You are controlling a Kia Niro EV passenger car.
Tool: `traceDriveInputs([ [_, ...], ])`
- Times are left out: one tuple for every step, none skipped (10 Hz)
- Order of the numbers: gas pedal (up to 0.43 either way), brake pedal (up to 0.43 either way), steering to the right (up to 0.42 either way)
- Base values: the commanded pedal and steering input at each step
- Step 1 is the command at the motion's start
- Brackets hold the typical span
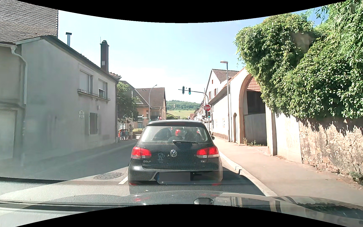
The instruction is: Follow the waypoints while adhering to traffic rules and regulations
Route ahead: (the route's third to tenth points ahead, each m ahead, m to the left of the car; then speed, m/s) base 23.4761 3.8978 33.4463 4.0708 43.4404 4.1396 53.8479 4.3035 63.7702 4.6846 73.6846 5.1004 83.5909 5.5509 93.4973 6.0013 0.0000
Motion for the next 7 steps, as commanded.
traceDriveInputs([
  [0.0, 0.268, 0.002],
  [0.0, 0.171, 0.002],
  [0.0, 0.0, 0.001],
  [0.0, 0.0, 0.001],
  [0.0, 0.0, 0.0],
  [0.0, 0.0, 0.0],
  [0.008, 0.0, -0.003],
])
